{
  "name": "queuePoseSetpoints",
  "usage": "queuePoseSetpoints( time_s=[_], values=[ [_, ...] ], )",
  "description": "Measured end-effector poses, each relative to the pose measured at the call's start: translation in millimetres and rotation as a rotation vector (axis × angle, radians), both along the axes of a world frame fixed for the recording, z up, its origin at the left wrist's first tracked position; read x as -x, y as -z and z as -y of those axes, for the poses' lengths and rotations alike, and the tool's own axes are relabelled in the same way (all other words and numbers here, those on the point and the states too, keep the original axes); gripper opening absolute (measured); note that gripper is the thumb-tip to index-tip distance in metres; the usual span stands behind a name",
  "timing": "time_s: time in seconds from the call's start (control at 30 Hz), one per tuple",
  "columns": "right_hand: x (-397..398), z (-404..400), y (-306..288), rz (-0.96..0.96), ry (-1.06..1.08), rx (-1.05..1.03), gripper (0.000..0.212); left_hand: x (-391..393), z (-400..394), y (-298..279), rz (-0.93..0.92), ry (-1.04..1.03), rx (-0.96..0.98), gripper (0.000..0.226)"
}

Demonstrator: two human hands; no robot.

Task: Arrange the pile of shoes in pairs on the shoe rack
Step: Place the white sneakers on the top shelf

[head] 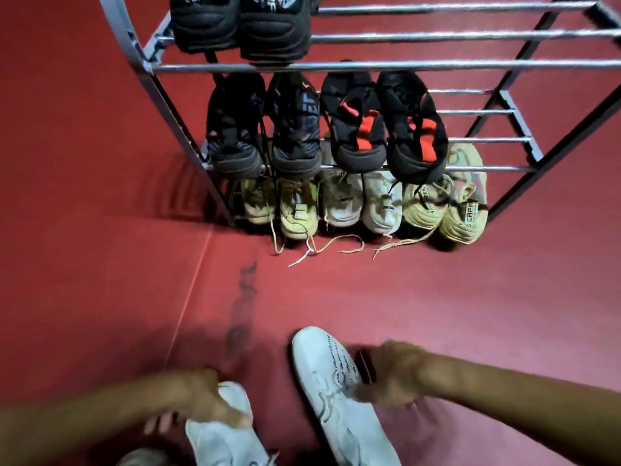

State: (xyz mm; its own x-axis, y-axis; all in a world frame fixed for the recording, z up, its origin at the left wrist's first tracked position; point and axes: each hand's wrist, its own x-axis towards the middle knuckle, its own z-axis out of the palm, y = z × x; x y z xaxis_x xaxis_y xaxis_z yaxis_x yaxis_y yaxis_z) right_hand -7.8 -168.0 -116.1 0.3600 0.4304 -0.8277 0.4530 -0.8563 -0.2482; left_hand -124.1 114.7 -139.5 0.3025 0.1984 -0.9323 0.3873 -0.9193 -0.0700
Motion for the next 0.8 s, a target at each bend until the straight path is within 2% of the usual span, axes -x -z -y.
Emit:
queuePoseSetpoints(
  time_s=[0.03,0.07,0.17,0.27,0.37,0.5,0.6,0.67,0.73,0.8],
  values=[
    [15.8,6.2,7.3,-0.100,0.067,0.016,0.046,17.7,4.6,11.9,0.017,-0.044,0.020,0.130],
    [30.7,11.6,15.6,-0.142,0.127,0.010,0.049,28.8,10.1,18.3,0.092,-0.086,-0.009,0.123],
    [54.7,23.6,39.7,-0.006,0.111,-0.026,0.047,26.4,19.4,26.4,0.326,-0.290,-0.017,0.079],
    [51.8,31.1,50.5,0.103,0.162,-0.113,0.038,1.3,25.3,25.3,0.472,-0.456,0.079,0.061],
    [33.9,40.3,52.2,0.248,0.229,-0.155,0.033,-36.7,27.2,20.2,0.678,-0.611,0.128,0.058],
    [-3.0,57.5,61.5,0.314,0.404,-0.152,0.045,-90.5,33.8,17.1,0.871,-0.829,0.169,0.068],
    [-18.6,59.8,70.7,0.309,0.463,-0.164,0.044,-111.8,53.2,22.6,0.878,-0.969,0.242,0.079],
    [-19.2,53.6,72.3,0.274,0.446,-0.192,0.042,-111.4,60.8,26.3,0.868,-1.011,0.274,0.074],
    [-19.0,50.2,70.3,0.250,0.436,-0.188,0.041,-103.2,63.3,31.5,0.827,-0.967,0.249,0.076],
    [-22.1,52.3,67.8,0.235,0.425,-0.181,0.041,-87.3,65.0,31.8,0.725,-0.846,0.155,0.090]
  ],
)
